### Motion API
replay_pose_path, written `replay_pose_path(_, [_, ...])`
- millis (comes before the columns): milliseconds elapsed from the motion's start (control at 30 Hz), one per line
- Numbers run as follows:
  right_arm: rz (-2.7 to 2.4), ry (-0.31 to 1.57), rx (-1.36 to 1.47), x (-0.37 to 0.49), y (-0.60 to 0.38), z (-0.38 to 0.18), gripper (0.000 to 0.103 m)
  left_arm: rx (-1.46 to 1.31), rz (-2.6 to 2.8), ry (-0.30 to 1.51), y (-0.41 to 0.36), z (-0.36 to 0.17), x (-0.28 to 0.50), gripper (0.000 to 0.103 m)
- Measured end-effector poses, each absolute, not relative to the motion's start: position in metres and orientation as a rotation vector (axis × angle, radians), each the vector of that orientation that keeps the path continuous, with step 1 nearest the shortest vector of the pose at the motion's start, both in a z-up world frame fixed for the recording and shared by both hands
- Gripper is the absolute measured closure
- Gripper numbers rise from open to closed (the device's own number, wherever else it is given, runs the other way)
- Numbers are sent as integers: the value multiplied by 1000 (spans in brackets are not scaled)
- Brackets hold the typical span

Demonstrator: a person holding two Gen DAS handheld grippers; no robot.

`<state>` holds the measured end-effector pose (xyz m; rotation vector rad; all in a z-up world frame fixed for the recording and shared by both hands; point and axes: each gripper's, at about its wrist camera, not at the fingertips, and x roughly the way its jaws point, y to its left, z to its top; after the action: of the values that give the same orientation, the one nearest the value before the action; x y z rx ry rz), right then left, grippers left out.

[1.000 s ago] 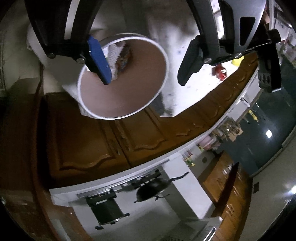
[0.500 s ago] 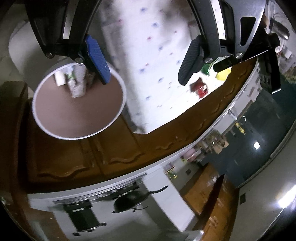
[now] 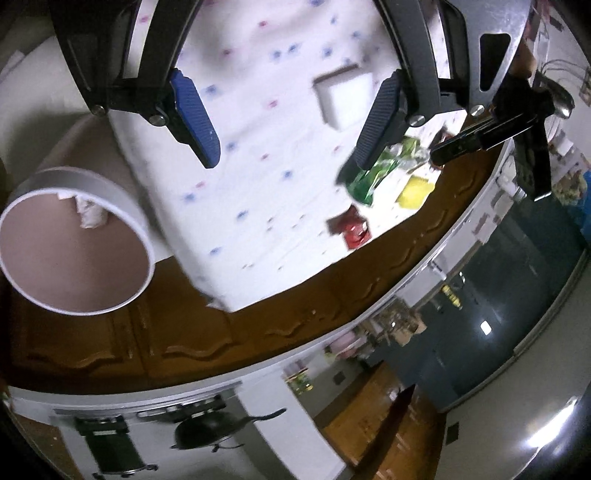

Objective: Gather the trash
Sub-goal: 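Move both tools back over the table toward the green can and foam block, then grasp the green soda can with the left tool while the right tool grasps the white foam block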

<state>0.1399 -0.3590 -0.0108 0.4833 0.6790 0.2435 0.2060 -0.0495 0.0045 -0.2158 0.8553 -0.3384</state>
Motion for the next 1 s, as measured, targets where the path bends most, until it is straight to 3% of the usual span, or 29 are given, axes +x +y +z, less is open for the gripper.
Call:
replay_pose_path(400, [345,755,321,137,-289,-27,25,-181,-305,871,-21,-4,201,41])
replay_pose_path(533, [376,806,261,142,-269,-36,25,-164,-303,878,-23,-4,209,27])
replay_pose_path(833, [416,869,105,153,-227,-53,25,-95,-338,907,-42,-4,239,22])
replay_pose_path(900, [404,877,67,156,-224,-58,29,-75,-347,913,-49,-6,246,21])
replay_pose_path(967, [381,876,73,157,-230,-60,46,-46,-360,936,-59,-11,256,18])
replay_pose_path(1000, [392,877,96,159,-235,-59,50,-35,-366,941,-63,-13,260,18])
